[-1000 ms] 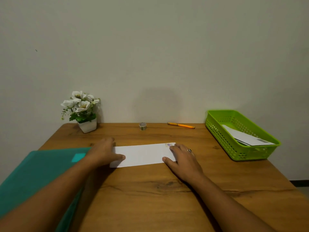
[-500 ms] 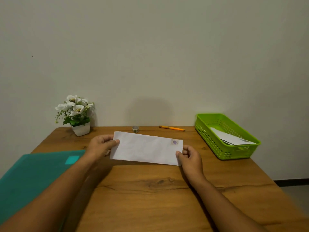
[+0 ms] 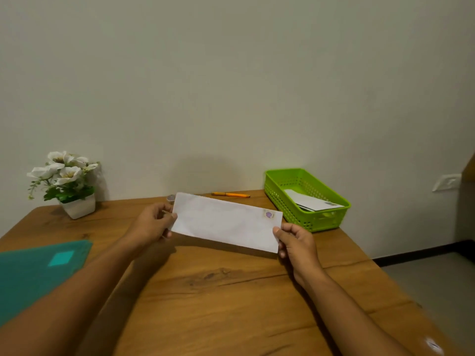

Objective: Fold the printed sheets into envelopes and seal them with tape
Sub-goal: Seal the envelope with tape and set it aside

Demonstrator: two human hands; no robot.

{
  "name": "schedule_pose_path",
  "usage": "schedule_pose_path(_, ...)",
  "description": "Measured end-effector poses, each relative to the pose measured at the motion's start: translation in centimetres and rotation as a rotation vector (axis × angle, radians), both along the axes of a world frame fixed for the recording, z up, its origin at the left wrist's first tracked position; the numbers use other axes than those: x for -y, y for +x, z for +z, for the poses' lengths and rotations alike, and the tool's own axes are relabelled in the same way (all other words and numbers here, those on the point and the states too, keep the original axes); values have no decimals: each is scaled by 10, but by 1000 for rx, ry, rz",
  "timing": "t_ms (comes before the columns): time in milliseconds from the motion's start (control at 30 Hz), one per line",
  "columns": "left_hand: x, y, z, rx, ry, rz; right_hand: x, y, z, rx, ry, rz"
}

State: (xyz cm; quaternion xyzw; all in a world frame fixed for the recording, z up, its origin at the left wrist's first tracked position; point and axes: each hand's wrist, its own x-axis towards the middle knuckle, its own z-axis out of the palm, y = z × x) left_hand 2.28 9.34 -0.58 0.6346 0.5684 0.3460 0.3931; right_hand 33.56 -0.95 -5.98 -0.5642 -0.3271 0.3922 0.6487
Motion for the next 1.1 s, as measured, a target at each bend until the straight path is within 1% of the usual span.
schedule_pose_path(67, -7, 23, 9, 51, 36, -2, 5, 16, 6, -38, 16, -44)
schedule_pose_path(200, -20, 77, 30, 255, 29, -2, 14, 52, 15, -83, 27, -117)
schedule_pose_path(300, -27, 121, 41, 346, -13, -91, 21, 80, 21, -177, 46, -186)
schedule_pose_path(367, -27, 149, 44, 325, -14, -191, 23, 97, 24, -243, 52, -236)
schedule_pose_path(500, -16, 198, 40, 210, 9, -348, 21, 121, 33, -327, 46, -335)
schedule_pose_path(600, -9, 220, 30, 199, -14, -410, 15, 129, 35, -366, 22, -372)
schedule_pose_path(733, -3, 229, 21, 156, -18, -458, 1, 128, 33, -388, 9, -380)
schedule_pose_path(933, -8, 213, 19, 109, -10, -440, -20, 122, 25, -289, -14, -398)
schedule_pose_path(1100, -13, 193, 17, 96, -1, -420, -25, 111, 20, -137, -48, -440)
